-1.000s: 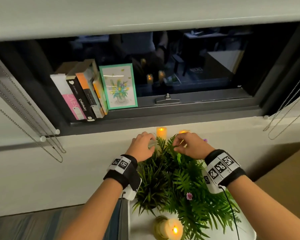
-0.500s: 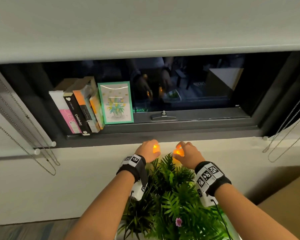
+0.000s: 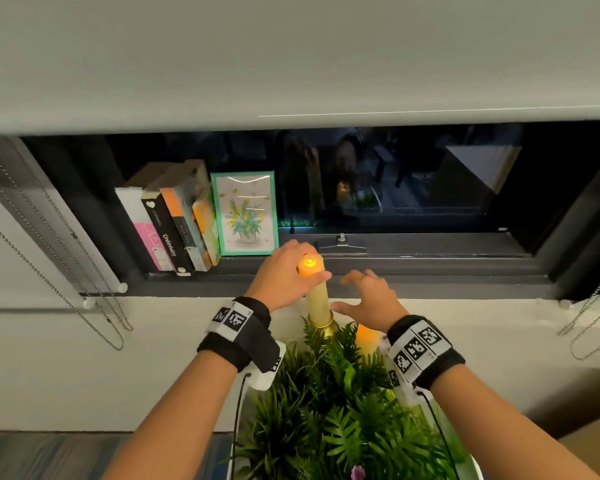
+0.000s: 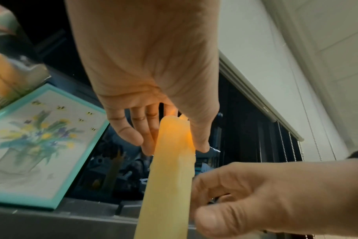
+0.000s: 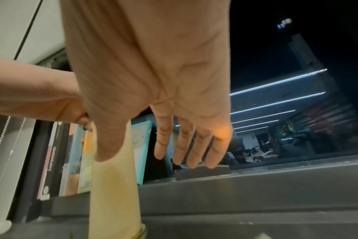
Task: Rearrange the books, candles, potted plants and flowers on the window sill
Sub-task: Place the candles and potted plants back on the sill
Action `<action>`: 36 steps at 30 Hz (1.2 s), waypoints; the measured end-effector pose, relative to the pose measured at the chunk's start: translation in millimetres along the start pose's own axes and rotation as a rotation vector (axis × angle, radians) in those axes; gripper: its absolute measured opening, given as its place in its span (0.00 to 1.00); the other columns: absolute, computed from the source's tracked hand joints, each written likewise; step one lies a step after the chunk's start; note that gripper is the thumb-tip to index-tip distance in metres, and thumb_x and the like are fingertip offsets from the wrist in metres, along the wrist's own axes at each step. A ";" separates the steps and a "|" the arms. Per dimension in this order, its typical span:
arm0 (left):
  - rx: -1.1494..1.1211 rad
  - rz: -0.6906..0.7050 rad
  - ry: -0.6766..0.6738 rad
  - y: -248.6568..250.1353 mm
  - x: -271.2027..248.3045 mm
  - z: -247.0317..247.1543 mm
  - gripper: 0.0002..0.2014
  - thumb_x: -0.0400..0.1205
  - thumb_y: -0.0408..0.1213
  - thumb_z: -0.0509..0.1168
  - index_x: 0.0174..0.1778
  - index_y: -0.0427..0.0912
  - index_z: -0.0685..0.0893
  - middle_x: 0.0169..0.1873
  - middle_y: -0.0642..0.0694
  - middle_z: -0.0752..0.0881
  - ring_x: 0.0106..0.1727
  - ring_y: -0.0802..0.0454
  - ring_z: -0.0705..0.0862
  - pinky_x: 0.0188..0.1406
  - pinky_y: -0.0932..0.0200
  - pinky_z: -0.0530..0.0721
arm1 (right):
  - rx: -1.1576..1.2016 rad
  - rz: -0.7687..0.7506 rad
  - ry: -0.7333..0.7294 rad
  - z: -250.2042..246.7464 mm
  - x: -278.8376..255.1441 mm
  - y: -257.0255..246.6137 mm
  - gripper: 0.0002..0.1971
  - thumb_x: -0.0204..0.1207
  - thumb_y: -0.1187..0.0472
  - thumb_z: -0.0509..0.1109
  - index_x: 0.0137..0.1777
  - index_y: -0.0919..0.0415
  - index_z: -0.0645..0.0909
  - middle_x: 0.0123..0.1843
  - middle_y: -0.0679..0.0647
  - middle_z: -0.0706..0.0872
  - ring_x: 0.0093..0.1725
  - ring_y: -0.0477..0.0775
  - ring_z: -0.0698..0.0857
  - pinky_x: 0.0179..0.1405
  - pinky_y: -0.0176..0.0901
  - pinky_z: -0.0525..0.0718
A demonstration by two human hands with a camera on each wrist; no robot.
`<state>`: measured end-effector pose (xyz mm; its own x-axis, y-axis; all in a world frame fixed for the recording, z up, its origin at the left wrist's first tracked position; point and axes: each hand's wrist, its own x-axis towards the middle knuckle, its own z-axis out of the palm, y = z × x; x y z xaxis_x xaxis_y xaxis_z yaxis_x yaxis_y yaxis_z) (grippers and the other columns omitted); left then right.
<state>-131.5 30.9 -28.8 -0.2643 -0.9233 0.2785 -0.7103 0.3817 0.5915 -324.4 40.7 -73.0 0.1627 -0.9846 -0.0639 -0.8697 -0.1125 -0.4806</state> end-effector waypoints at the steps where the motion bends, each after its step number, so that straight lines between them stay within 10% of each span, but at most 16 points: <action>1: 0.005 0.017 0.014 3.4 1.9 -4.4 0.18 0.73 0.56 0.72 0.53 0.51 0.81 0.44 0.54 0.77 0.46 0.54 0.79 0.46 0.55 0.78 | 0.046 -0.051 -0.005 -1.5 5.0 -7.1 0.31 0.66 0.36 0.72 0.67 0.48 0.74 0.65 0.52 0.78 0.66 0.58 0.76 0.65 0.61 0.77; 7: -0.031 0.063 0.068 10.6 8.9 -16.4 0.17 0.76 0.58 0.67 0.53 0.51 0.84 0.42 0.55 0.77 0.44 0.57 0.78 0.43 0.61 0.76 | 0.281 -0.252 0.045 -12.2 22.3 -44.9 0.20 0.69 0.48 0.77 0.59 0.52 0.79 0.41 0.38 0.81 0.36 0.37 0.77 0.37 0.33 0.74; 12: -0.118 0.073 0.155 1.9 25.3 -42.2 0.13 0.85 0.46 0.61 0.58 0.48 0.86 0.45 0.48 0.84 0.43 0.56 0.81 0.43 0.61 0.78 | 0.290 -0.321 0.076 -30.4 45.1 -61.8 0.28 0.65 0.49 0.79 0.65 0.53 0.77 0.53 0.49 0.87 0.50 0.50 0.86 0.52 0.55 0.86; 23: -0.112 -0.038 0.151 -35.1 46.7 -52.0 0.17 0.83 0.35 0.63 0.69 0.42 0.78 0.52 0.48 0.82 0.45 0.55 0.82 0.42 0.66 0.79 | 0.351 -0.205 0.357 -71.8 114.8 -93.5 0.23 0.66 0.49 0.79 0.57 0.61 0.80 0.49 0.56 0.88 0.49 0.54 0.87 0.49 0.54 0.88; 31: -0.086 -0.146 -0.022 -68.2 53.2 -23.6 0.20 0.81 0.31 0.65 0.70 0.42 0.78 0.63 0.41 0.81 0.56 0.50 0.81 0.57 0.55 0.82 | 0.318 -0.185 0.317 -50.7 156.6 -97.8 0.29 0.68 0.51 0.78 0.65 0.61 0.72 0.55 0.58 0.85 0.54 0.59 0.86 0.54 0.56 0.86; 36: -0.045 -0.142 -0.065 -73.9 61.4 -10.4 0.21 0.81 0.30 0.65 0.71 0.40 0.77 0.65 0.41 0.78 0.62 0.47 0.80 0.55 0.66 0.74 | 0.265 -0.171 0.307 -49.2 171.7 -99.6 0.30 0.69 0.52 0.78 0.67 0.62 0.71 0.57 0.60 0.85 0.55 0.61 0.86 0.53 0.58 0.87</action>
<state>-88.4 -53.6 -47.5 -0.2064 -0.9683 0.1410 -0.7141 0.2476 0.6548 -232.7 -123.7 7.0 0.1134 -0.9534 0.2797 -0.6863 -0.2787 -0.6718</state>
